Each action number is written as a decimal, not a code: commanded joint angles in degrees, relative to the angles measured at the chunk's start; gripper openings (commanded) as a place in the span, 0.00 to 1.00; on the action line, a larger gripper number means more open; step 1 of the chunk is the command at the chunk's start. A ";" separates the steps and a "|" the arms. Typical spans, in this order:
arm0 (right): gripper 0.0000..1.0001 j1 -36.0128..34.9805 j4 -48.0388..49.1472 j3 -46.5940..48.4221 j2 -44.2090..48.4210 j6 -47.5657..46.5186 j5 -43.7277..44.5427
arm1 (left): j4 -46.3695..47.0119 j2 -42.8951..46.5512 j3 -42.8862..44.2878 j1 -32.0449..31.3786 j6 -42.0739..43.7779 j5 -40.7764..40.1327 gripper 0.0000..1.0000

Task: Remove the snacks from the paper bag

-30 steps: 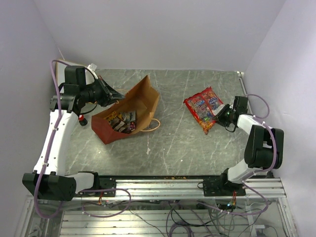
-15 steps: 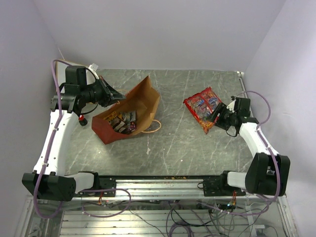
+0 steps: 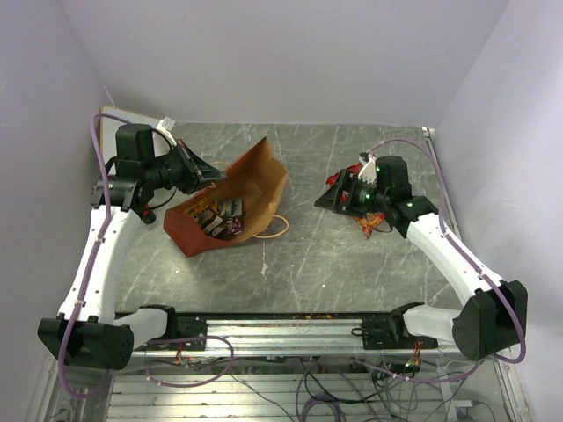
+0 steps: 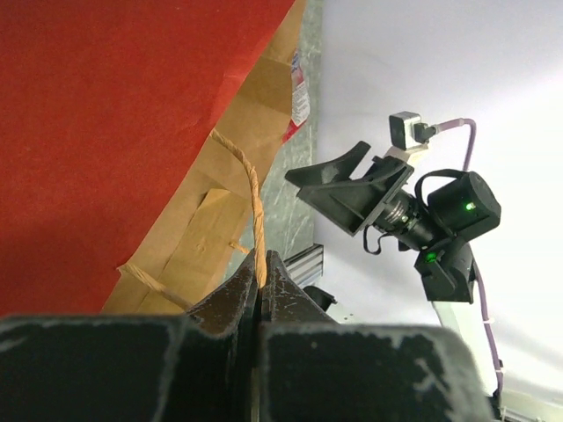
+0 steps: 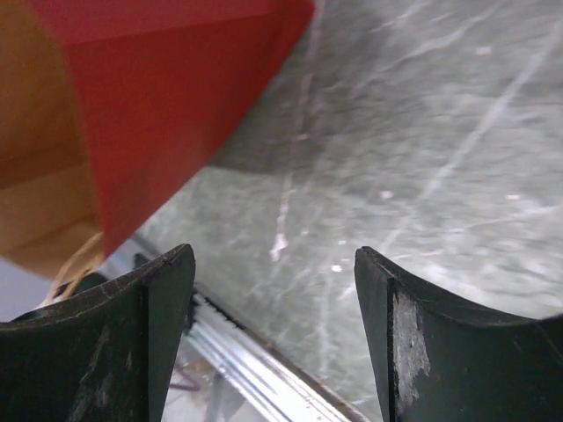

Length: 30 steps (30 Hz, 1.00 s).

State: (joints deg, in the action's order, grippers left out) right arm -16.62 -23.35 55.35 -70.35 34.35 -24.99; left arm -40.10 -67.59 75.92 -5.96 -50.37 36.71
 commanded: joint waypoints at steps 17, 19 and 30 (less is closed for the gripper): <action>0.72 -18.24 10.59 -0.60 -2.25 14.03 -7.56 | 14.18 11.67 -13.12 -9.89 -13.72 -3.27 0.07; 0.72 -18.93 7.70 -0.64 -2.11 12.09 -6.53 | 12.33 12.19 -12.62 -10.35 -13.45 -4.58 0.07; 0.69 -20.39 -5.13 -0.13 0.74 -0.65 -0.45 | 6.58 16.48 -17.70 -11.42 -15.54 -2.30 0.07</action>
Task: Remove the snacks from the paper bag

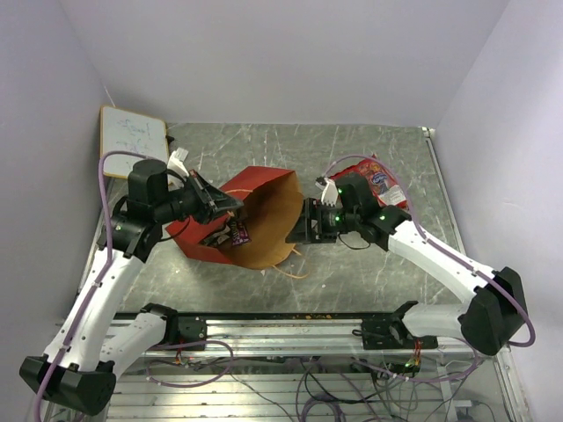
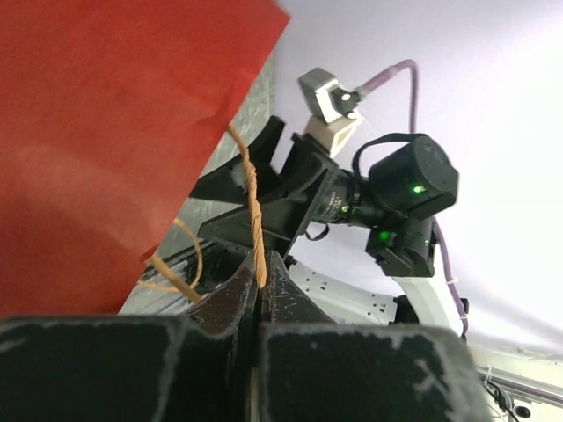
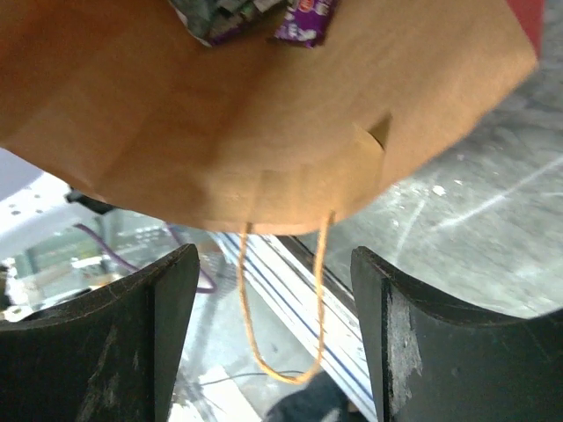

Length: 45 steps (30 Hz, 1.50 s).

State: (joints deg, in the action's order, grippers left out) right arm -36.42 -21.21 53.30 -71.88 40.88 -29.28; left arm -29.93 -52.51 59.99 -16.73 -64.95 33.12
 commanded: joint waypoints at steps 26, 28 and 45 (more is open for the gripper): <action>0.66 -14.46 19.54 0.62 1.44 -11.75 23.23 | 2.56 2.96 -0.34 -0.76 -6.47 -5.18 0.07; 0.66 -14.46 21.15 -1.32 1.00 -13.44 24.80 | 2.26 2.39 0.50 -0.76 -5.54 -5.58 0.07; 0.63 -22.49 39.65 -6.92 -5.37 -17.83 31.16 | 3.55 -1.19 1.31 -0.85 4.74 -3.13 0.07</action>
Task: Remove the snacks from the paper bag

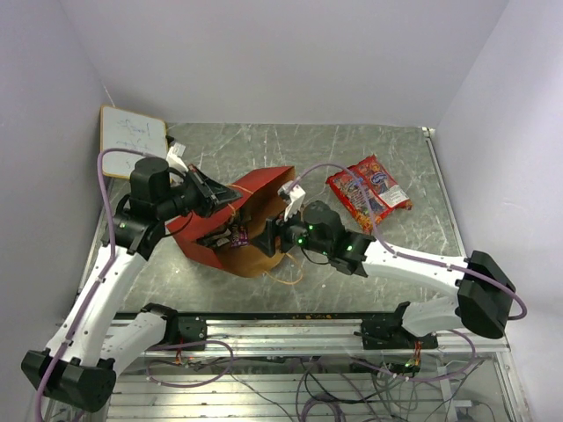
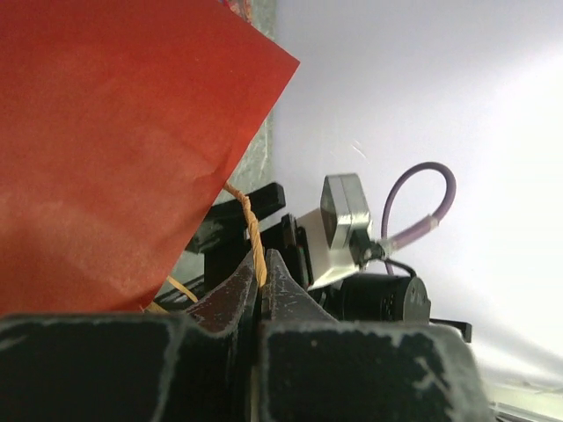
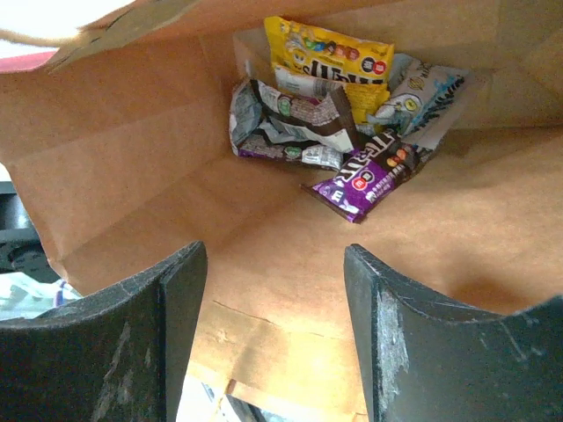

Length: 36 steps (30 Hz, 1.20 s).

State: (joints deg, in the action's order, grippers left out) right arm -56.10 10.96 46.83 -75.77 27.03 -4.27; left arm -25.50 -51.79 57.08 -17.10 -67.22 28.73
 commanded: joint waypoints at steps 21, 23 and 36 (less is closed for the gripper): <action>0.48 -6.08 18.84 -2.95 -11.23 -16.02 12.66 | 2.60 6.34 -1.18 -0.48 15.54 1.06 0.07; 0.50 -6.01 18.88 -1.88 -13.73 -18.45 13.42 | 4.23 6.12 -1.31 -0.48 14.73 2.26 0.07; 0.65 -6.30 7.67 5.24 -20.70 -73.68 1.39 | 0.48 3.56 1.88 -0.56 20.37 4.19 0.07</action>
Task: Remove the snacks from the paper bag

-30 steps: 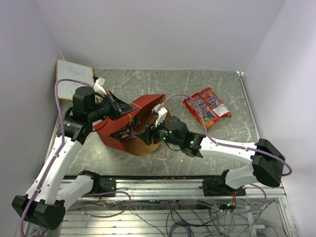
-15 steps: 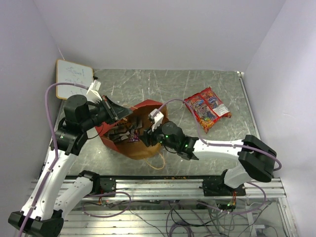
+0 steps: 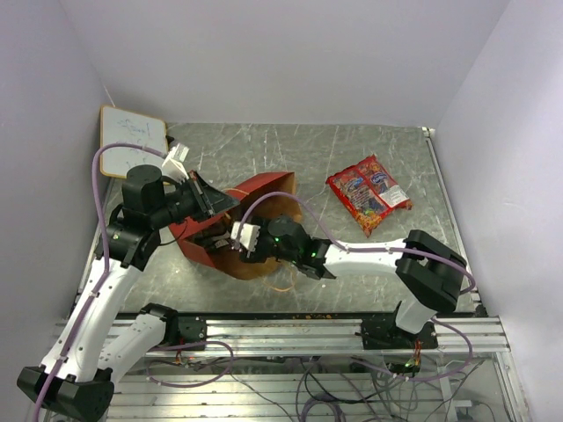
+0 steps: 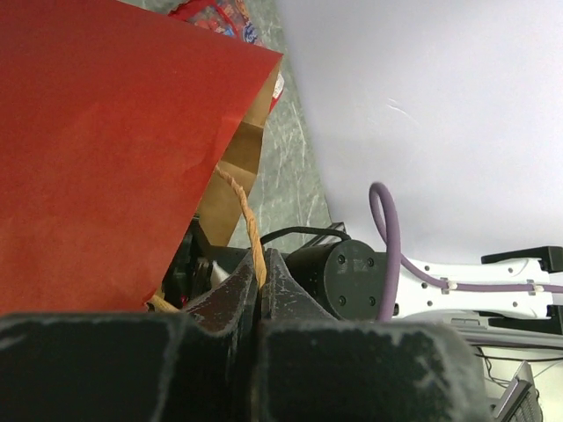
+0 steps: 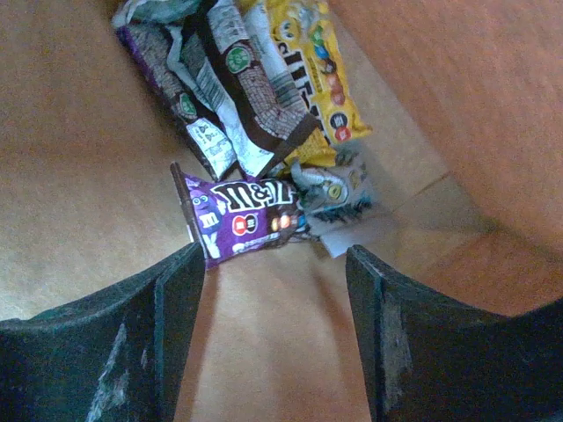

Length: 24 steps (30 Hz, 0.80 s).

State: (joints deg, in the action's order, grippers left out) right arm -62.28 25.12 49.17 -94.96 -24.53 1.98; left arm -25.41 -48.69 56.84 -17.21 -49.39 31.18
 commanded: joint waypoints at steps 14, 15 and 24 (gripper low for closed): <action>0.63 4.59 -16.59 10.45 -7.90 -41.92 -7.20 | 2.20 0.03 2.30 -0.45 2.77 1.60 0.07; 0.63 5.10 -17.20 11.14 -8.48 -43.38 -6.83 | 2.02 -0.19 2.54 -0.45 2.91 1.60 0.07; 0.64 6.47 -17.92 19.43 -17.34 -48.47 -6.09 | 0.68 -1.40 4.89 -0.45 4.17 2.05 0.07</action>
State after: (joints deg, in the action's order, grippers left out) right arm -55.94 8.32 64.60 -108.12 -68.49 -4.71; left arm -25.45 -50.04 59.51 -17.21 -46.76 31.77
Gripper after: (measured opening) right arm 0.644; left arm 0.072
